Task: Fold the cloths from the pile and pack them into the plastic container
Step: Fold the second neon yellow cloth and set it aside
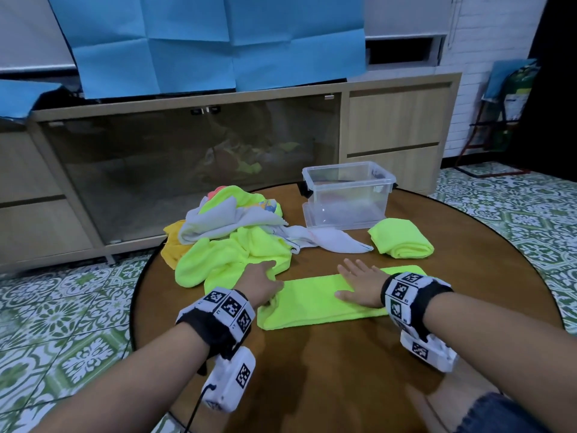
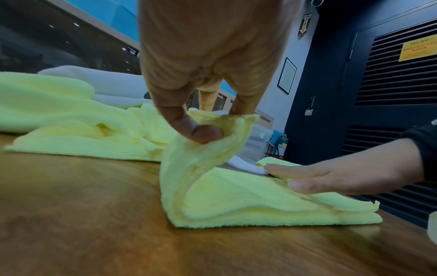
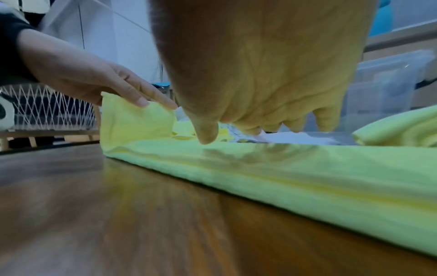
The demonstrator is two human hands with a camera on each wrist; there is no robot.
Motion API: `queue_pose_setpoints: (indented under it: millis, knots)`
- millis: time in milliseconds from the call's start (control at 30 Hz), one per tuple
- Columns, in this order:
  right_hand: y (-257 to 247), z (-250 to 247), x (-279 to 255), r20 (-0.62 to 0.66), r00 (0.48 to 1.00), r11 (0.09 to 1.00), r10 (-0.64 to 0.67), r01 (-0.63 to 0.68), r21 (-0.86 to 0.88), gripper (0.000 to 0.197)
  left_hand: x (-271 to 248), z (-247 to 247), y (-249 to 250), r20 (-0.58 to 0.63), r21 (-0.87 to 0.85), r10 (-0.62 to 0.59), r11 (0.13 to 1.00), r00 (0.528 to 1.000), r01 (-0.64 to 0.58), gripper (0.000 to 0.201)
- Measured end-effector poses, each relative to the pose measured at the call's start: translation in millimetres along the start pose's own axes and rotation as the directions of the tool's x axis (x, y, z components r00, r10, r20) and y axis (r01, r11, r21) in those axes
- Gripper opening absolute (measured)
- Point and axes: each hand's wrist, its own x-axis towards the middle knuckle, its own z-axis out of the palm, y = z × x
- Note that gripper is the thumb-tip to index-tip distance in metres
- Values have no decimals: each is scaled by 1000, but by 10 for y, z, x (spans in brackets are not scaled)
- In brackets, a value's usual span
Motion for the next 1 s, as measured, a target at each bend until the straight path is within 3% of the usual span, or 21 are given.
queue_pose_setpoints:
  millis: [100,300,600,733,1000]
  knots:
    - [224,81,-51,14,998,997,67,-67,-26,75,46,37,82,5,2,-13,1000,1000,13,57]
    - [269,258,-74,47,996,996,79,-80,30,74,154,218,227,69,-50,-26,998,997,29,60]
    - [305,285,-66,26,998,997,56,-57,54,74,224,446,314,173,104,-73,993,982,55,65]
    - [308,294,-45,23,998,996,58,-60,60,75,200,491,285,130,156,-73,986,989,52,65]
    - [291,275,-78,20,998,996,58,-59,67,74,188,540,370,47,105,-10,994,999,5,61]
